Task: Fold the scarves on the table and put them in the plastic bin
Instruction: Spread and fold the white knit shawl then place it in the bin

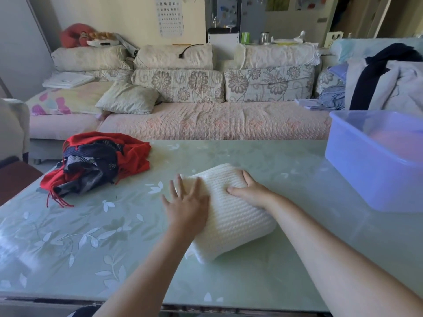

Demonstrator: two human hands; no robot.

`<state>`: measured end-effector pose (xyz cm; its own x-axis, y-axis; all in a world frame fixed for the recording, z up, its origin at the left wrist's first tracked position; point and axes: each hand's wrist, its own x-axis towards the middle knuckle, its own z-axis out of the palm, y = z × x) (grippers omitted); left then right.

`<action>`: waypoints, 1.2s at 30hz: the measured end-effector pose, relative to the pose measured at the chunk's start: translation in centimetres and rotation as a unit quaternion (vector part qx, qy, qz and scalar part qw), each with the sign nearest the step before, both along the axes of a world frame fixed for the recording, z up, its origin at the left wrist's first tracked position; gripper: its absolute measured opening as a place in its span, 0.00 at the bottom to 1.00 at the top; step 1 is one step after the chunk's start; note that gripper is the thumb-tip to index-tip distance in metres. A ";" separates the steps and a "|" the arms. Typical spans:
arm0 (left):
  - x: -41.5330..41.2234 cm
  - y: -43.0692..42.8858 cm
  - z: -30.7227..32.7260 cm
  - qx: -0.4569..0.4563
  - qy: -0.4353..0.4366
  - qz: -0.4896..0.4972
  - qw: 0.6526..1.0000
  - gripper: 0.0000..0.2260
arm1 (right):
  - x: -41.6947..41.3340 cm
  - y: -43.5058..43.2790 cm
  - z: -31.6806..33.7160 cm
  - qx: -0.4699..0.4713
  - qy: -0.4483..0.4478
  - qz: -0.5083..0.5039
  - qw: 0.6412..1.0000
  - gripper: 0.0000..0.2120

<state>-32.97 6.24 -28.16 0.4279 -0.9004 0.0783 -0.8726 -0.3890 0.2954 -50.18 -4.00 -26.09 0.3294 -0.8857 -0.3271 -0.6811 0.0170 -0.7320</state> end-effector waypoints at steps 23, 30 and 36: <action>5.3 1.3 9.8 -0.006 0.085 -0.329 0.940 0.65 | -1.8 7.2 3.8 -0.433 -0.085 0.156 0.884 0.51; 1.0 2.9 8.6 -0.134 0.068 -0.357 0.922 0.36 | -4.5 9.0 4.1 -0.408 -0.039 0.150 0.900 0.53; -4.7 5.1 9.7 -0.294 -0.051 -0.370 0.880 0.32 | -8.5 11.6 6.2 -0.329 -0.083 0.098 0.935 0.44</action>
<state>-37.69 11.32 -18.41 -0.2941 -0.7214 0.6270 -0.8566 0.4899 0.1619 -58.72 7.60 -19.88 0.5046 -0.7944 0.3382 -0.4998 -0.5882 -0.6358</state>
